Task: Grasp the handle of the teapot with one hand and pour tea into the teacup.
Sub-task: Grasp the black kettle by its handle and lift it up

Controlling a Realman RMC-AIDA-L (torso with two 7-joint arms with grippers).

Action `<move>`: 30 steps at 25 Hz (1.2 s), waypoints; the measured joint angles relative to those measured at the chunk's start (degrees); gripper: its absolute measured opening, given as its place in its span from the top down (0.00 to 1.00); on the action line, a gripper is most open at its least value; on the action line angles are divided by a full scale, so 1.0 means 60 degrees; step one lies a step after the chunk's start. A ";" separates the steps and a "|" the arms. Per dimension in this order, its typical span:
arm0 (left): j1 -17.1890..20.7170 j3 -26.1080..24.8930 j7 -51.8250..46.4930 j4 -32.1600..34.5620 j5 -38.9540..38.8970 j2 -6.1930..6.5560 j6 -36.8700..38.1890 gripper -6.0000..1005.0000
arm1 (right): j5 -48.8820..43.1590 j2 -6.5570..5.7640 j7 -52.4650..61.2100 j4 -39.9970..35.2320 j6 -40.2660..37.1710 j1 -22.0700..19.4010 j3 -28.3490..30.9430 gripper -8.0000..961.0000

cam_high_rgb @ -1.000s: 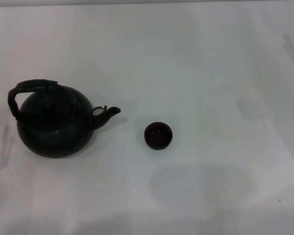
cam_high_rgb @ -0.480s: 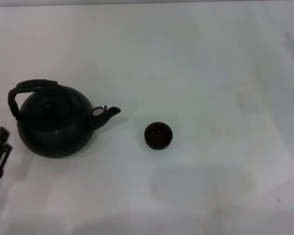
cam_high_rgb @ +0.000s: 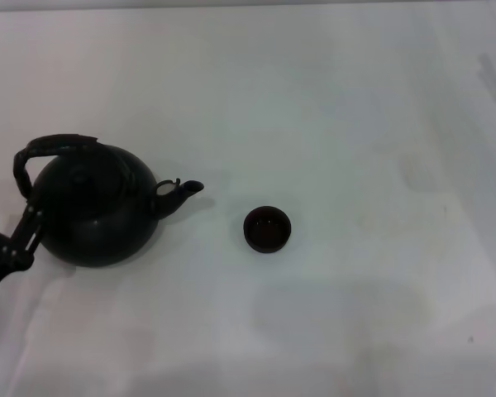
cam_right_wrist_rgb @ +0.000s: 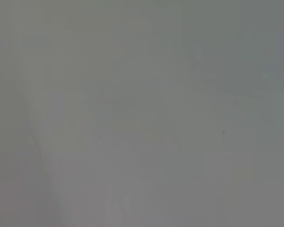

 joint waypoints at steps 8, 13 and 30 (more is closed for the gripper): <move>-0.0237 -0.0086 -0.0001 0.0010 -0.0303 0.0015 -0.0027 0.25 | 0.0004 -0.0011 0.0000 -0.0062 0.0083 0.0042 0.0000 0.14; -0.0334 -0.0081 -0.0001 0.0136 -0.0368 0.0016 -0.0170 0.26 | 0.0004 -0.0015 -0.0001 -0.0077 0.0118 0.0118 -0.0001 0.14; -0.0645 -0.0080 -0.0001 0.0234 -0.0376 -0.0002 -0.0725 0.31 | 0.0003 -0.0030 -0.0001 -0.0085 0.0375 0.0317 -0.0001 0.14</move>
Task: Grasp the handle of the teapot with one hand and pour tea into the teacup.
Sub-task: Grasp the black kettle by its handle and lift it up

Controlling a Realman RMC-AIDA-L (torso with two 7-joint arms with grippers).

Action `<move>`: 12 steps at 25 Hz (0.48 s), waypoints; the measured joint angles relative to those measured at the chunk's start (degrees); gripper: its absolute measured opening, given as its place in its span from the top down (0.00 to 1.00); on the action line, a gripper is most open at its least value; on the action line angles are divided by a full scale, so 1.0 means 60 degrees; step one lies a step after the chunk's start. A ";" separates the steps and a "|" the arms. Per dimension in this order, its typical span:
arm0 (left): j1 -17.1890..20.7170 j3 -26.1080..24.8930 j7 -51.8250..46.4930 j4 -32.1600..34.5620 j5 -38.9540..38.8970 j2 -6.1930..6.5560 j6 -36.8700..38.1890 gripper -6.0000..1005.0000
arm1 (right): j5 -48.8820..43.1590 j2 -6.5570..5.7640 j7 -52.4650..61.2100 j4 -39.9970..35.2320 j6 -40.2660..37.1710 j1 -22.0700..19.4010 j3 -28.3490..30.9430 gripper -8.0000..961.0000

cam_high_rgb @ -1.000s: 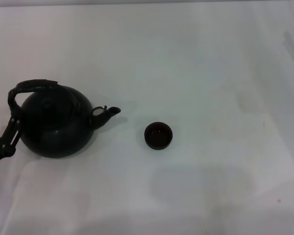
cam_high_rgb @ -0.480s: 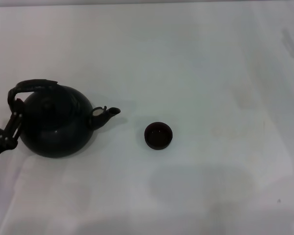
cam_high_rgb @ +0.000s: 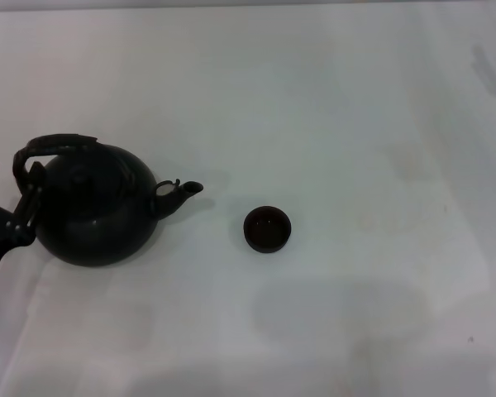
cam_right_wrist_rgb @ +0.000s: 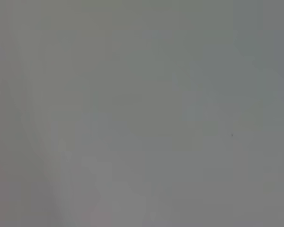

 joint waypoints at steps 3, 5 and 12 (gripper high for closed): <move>-0.0083 0.0000 0.0000 0.0000 -0.0005 0.0002 -0.0053 0.34 | 0.0000 -0.0005 -0.0006 0.0000 0.0078 0.0040 0.0014 0.14; -0.0127 0.0000 0.0000 0.0000 -0.0006 0.0002 -0.0053 0.36 | 0.0000 -0.0012 -0.0013 0.0000 0.0147 0.0067 0.0060 0.14; -0.0223 0.0000 0.0000 0.0000 -0.0003 0.0002 -0.0157 0.44 | 0.0000 -0.0015 -0.0015 0.0001 0.0176 0.0071 0.0088 0.14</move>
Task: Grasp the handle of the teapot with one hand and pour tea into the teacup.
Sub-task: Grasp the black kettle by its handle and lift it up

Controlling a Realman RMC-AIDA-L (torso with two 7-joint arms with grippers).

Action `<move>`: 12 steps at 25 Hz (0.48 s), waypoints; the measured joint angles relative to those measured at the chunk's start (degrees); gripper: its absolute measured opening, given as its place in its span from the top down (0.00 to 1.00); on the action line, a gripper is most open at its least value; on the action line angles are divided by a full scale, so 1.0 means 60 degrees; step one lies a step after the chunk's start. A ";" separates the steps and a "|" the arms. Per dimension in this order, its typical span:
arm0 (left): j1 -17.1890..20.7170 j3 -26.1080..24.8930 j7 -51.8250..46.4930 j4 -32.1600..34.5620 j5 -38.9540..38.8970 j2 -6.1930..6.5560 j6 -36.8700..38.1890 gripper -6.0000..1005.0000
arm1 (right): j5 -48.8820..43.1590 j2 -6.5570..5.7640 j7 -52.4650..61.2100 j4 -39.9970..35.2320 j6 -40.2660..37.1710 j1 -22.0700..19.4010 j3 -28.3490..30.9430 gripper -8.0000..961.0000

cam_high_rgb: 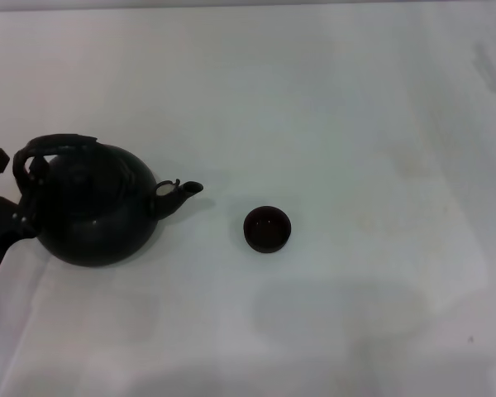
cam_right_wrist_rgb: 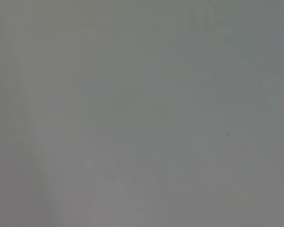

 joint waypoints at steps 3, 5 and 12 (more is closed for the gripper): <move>-0.0015 0.0000 -0.0001 0.0000 0.0008 0.0000 -0.0001 0.47 | 0.0000 0.0000 0.0000 0.0000 0.0016 0.0003 0.0001 0.14; -0.0030 0.0000 0.0000 0.0000 0.0023 0.0000 -0.0001 0.51 | 0.0000 0.0000 0.0000 0.0000 0.0016 0.0015 0.0002 0.14; -0.0033 0.0000 0.0000 0.0000 0.0066 -0.0006 -0.0008 0.65 | 0.0000 0.0000 0.0000 0.0000 0.0016 0.0024 0.0001 0.15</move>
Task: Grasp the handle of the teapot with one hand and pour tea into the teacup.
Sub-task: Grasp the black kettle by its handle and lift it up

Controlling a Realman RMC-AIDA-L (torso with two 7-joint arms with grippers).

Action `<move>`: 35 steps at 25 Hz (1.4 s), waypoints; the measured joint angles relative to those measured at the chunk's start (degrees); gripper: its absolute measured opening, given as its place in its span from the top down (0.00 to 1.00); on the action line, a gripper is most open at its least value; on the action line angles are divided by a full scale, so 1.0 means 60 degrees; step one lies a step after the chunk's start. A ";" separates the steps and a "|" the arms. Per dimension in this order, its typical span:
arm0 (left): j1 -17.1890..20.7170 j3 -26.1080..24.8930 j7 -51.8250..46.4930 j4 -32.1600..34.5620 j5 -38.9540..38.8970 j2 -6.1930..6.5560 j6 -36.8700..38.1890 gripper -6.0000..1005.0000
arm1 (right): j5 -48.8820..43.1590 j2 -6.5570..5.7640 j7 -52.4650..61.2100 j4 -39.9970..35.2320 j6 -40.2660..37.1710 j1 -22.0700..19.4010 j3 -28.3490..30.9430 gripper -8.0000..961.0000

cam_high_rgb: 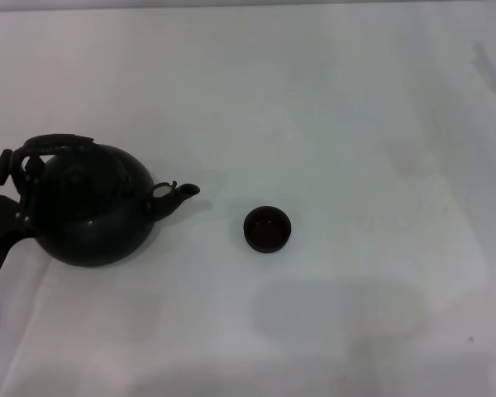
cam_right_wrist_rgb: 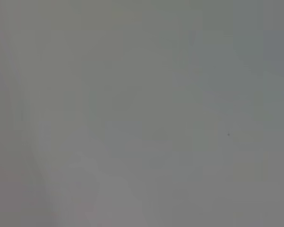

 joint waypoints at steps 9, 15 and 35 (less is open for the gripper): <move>0.0004 0.0005 0.0000 -0.0042 0.0020 -0.0009 -0.0087 0.68 | -0.0001 -0.0015 0.0000 -0.0007 -0.0001 0.0000 0.0001 0.15; 0.0004 -0.0001 -0.0085 -0.0077 0.0019 -0.0019 -0.0153 0.73 | -0.0015 -0.0015 0.0000 -0.0015 -0.0003 0.0001 0.0000 0.15; -0.0444 -0.0724 -0.0101 0.0037 -0.0061 0.0028 0.0202 0.86 | -0.0015 -0.0014 0.0001 0.0004 -0.0003 -0.0024 0.0000 0.15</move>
